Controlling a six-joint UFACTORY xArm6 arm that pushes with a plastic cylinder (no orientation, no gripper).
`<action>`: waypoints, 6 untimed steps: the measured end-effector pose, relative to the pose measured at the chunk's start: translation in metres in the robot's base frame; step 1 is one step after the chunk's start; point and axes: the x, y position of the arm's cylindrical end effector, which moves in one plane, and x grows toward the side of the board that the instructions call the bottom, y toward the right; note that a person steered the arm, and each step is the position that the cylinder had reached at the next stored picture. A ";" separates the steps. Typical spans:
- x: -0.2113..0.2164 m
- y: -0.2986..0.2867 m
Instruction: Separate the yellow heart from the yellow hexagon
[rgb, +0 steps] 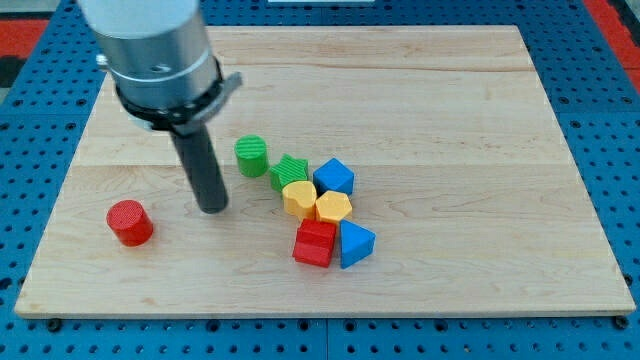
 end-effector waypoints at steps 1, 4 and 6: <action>0.011 0.037; -0.002 0.109; -0.066 0.112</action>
